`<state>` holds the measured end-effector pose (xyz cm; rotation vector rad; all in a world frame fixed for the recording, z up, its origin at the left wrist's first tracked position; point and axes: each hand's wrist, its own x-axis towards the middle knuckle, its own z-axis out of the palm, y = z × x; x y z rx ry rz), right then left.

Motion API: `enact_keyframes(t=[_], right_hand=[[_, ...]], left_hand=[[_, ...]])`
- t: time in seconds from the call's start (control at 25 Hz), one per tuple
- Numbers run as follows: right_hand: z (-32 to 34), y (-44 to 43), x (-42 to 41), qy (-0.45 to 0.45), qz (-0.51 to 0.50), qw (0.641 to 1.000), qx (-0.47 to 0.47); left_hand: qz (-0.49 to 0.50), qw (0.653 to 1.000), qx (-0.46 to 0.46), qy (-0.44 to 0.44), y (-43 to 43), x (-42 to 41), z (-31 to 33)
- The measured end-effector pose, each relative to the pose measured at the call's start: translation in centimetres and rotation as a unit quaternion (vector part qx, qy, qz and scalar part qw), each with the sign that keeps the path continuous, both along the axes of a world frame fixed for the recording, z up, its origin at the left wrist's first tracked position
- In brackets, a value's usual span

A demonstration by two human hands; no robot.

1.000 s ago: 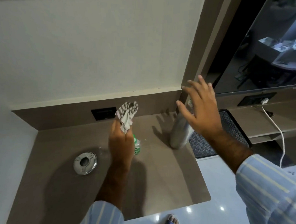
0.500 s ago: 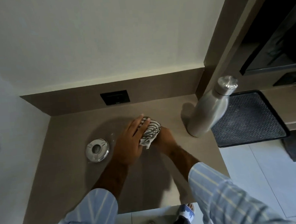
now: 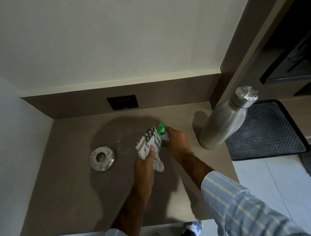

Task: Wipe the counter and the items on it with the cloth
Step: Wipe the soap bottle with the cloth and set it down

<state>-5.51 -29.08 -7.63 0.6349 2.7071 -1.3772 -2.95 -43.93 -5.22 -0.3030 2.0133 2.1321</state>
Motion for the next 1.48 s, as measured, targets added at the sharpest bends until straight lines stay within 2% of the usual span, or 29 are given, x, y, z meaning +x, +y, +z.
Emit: enact_keyframes(t=[0.12, 0.16, 0.2, 0.28, 0.32, 0.36, 0.44, 0.52, 0.56, 0.6, 0.64, 0.68, 0.76, 0.84, 0.92, 0.96, 1.04, 1.12, 1.2, 1.24, 1.28, 1.36, 1.44, 1.48], right_hand=[[0.2, 0.5, 0.2, -0.010, 0.064, 0.998, 0.015], [0.3, -0.1, 0.4, -0.003, 0.090, 0.996, 0.017], [0.3, -0.5, 0.5, 0.012, 0.089, 0.996, 0.017], [1.0, -0.1, 0.0, 0.038, 0.022, 0.999, 0.015], [1.6, 0.7, -0.4, 0.045, -0.015, 0.999, 0.014], [2.2, 1.8, -1.0, 0.059, -0.042, 0.997, 0.007], [3.3, 3.7, -2.1, 0.102, -0.079, 0.992, -0.008], [4.0, 4.8, -3.1, 0.137, -0.102, 0.985, 0.006], [4.2, 5.0, -3.5, 0.142, -0.106, 0.984, 0.014], [4.2, 5.2, -3.7, 0.145, -0.109, 0.983, 0.018], [4.1, 5.3, -3.9, 0.148, -0.114, 0.982, 0.018], [3.8, 5.5, -4.0, 0.152, -0.120, 0.981, 0.019], [3.5, 5.9, -4.2, 0.156, -0.138, 0.978, 0.024], [3.4, 6.0, -4.3, 0.151, -0.154, 0.976, 0.015], [3.3, 5.9, -4.1, 0.137, -0.153, 0.979, 0.019], [3.3, 5.8, -3.9, 0.133, -0.149, 0.980, 0.022], [3.0, 5.7, -3.3, 0.127, -0.139, 0.982, 0.022], [2.7, 5.6, -2.6, 0.115, -0.129, 0.985, 0.017], [2.4, 5.6, -2.1, 0.106, -0.128, 0.986, 0.011], [2.3, 5.7, -1.9, 0.103, -0.130, 0.986, 0.011], [2.2, 5.6, -1.8, 0.102, -0.132, 0.986, 0.013], [2.1, 5.4, -1.4, 0.106, -0.135, 0.985, 0.017], [1.9, 4.6, -1.0, 0.106, -0.131, 0.986, 0.001], [1.8, 4.1, -0.6, 0.104, -0.127, 0.986, -0.013]], left_hand=[[0.110, 0.991, -0.022, -0.070, -0.1, -0.7, -1.1], [0.113, 0.989, -0.014, -0.093, 0.3, -1.3, -0.9], [0.092, 0.990, 0.026, -0.106, 0.9, -1.7, -0.9], [0.025, 0.985, 0.117, -0.125, 1.9, -1.7, -1.1], [-0.014, 0.987, 0.114, -0.113, 1.7, -1.9, -1.4], [-0.039, 0.994, 0.060, -0.083, 1.3, -2.8, -1.8], [-0.019, 0.991, -0.133, -0.011, 0.3, -6.0, -2.8], [-0.002, 0.944, -0.323, 0.066, 0.8, -10.2, -3.5], [-0.042, 0.899, -0.426, 0.094, 1.5, -11.9, -4.0], [-0.105, 0.838, -0.523, 0.115, 2.4, -12.9, -5.2], [-0.165, 0.779, -0.590, 0.129, 3.2, -13.4, -6.4], [-0.208, 0.743, -0.622, 0.134, 4.3, -13.6, -7.8], [-0.243, 0.726, -0.625, 0.153, 6.9, -13.5, -9.6], [-0.316, 0.713, -0.587, 0.218, 9.3, -12.9, -9.9], [-0.394, 0.671, -0.551, 0.300, 8.8, -11.3, -10.2], [-0.405, 0.655, -0.544, 0.333, 7.2, -10.7, -10.4], [-0.364, 0.640, -0.568, 0.367, 3.3, -9.8, -11.3], [-0.312, 0.661, -0.603, 0.320, 1.4, -8.6, -11.3], [-0.302, 0.710, -0.580, 0.263, 2.1, -6.8, -10.2], [-0.311, 0.720, -0.556, 0.274, 2.5, -5.3, -9.8], [-0.339, 0.712, -0.533, 0.308, 2.3, -3.4, -9.7], [-0.422, 0.674, -0.480, 0.370, -0.7, 1.5, -9.1], [-0.493, 0.663, -0.431, 0.362, -4.9, 7.2, -8.2], [-0.513, 0.673, -0.408, 0.344, -6.9, 9.8, -8.0]])
